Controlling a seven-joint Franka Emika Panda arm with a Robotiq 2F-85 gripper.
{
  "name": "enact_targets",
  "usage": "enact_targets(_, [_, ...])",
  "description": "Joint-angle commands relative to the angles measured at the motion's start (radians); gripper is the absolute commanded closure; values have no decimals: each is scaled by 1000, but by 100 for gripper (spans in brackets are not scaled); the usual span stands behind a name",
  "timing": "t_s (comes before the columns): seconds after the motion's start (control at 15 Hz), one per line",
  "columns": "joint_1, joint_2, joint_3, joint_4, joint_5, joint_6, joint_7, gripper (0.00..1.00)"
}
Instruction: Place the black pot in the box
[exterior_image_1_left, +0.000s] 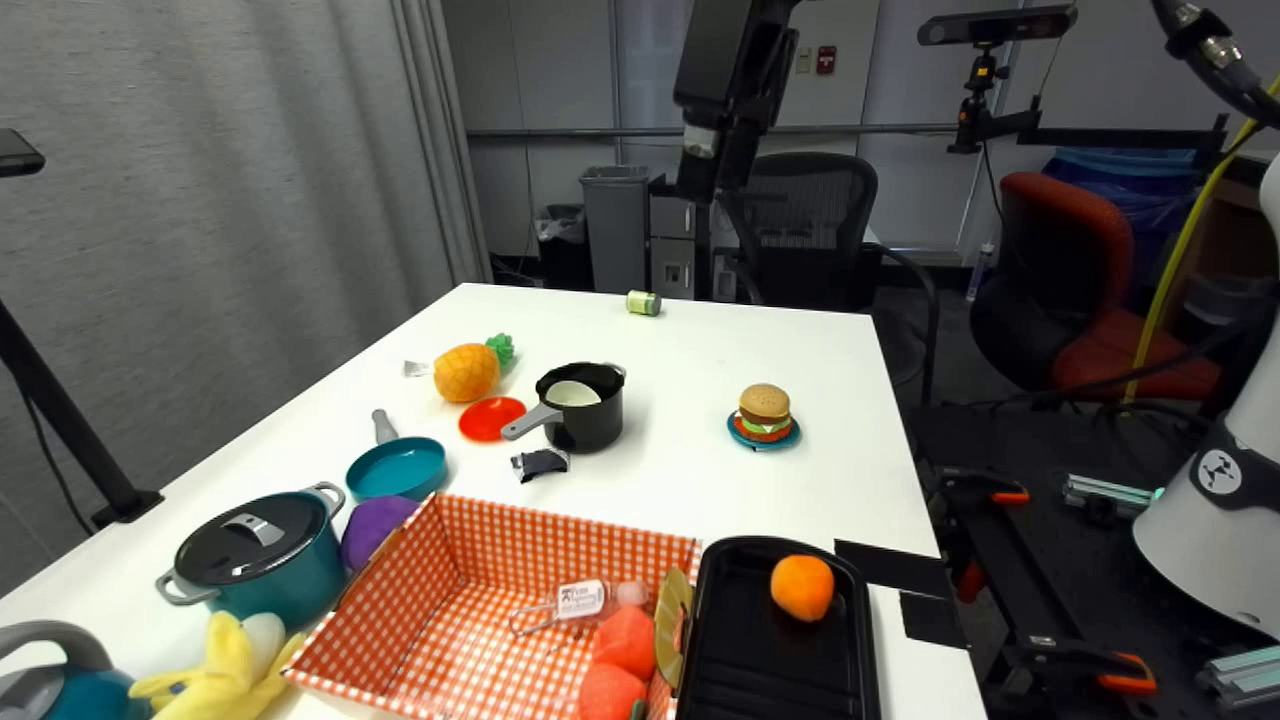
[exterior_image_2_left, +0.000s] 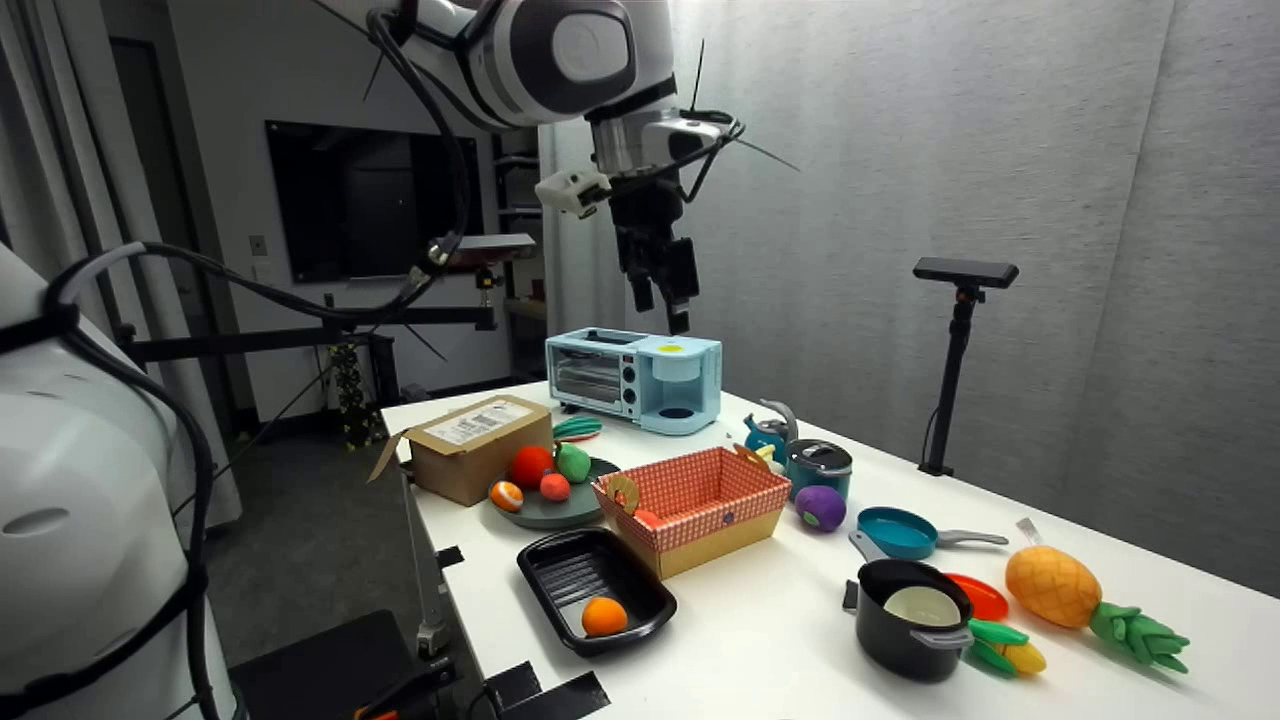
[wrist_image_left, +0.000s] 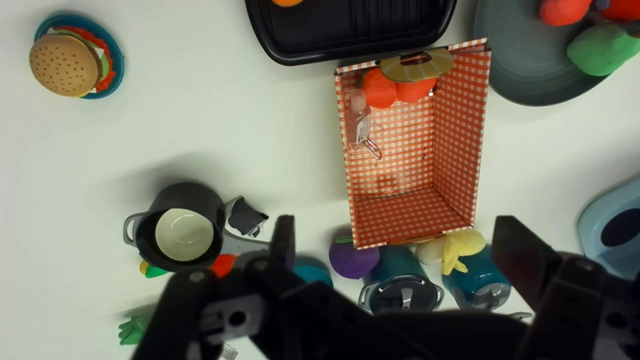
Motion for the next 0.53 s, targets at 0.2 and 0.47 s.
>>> enact_targets(0.2, [-29,120,-30,-22,-63,58,-40,0])
enact_targets(0.47, [-45,222,-48,-37,-131,140,-47,0])
